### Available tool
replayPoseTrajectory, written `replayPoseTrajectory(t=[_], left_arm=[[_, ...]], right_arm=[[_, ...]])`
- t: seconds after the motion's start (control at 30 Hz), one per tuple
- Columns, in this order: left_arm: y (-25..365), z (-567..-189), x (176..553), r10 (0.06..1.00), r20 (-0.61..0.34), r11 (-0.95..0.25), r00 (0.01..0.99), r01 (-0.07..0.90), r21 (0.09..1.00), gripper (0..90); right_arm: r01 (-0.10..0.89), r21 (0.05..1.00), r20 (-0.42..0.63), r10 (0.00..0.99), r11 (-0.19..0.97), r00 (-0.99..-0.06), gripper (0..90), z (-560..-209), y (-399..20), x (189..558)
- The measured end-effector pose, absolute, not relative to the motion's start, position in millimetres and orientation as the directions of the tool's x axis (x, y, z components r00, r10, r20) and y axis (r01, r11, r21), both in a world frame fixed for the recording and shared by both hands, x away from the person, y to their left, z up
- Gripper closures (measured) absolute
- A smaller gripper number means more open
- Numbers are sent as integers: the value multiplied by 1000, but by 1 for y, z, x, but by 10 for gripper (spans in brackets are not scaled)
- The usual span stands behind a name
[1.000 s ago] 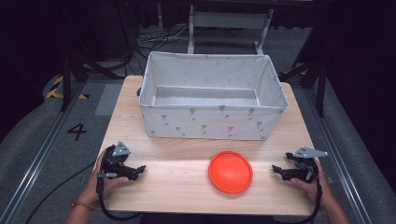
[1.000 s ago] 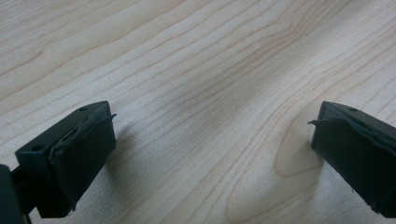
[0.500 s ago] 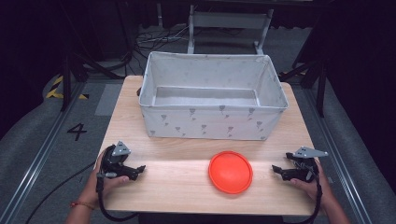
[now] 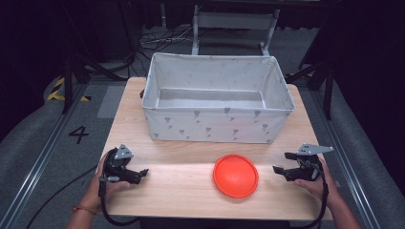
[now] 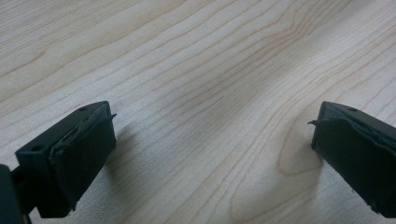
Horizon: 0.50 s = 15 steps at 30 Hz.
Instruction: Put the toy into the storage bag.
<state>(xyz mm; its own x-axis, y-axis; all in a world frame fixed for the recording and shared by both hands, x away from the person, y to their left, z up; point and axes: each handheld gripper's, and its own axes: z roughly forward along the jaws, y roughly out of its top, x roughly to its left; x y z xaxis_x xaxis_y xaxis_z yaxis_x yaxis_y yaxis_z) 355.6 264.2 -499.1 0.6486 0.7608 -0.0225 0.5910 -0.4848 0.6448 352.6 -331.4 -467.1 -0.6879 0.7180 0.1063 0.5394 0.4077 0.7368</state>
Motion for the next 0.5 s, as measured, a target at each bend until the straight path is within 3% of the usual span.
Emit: replayPoseTrajectory(t=[0.2, 0.5], left_arm=[[264, -499, 356, 761, -23, -484, 649, 591, 645, 1], [264, -499, 356, 760, -23, -485, 649, 591, 645, 1]], right_arm=[[470, 716, 66, 620, 516, -782, 195, -456, -270, 357], [481, 659, 103, 564, 578, -819, 203, -473, -238, 374]])
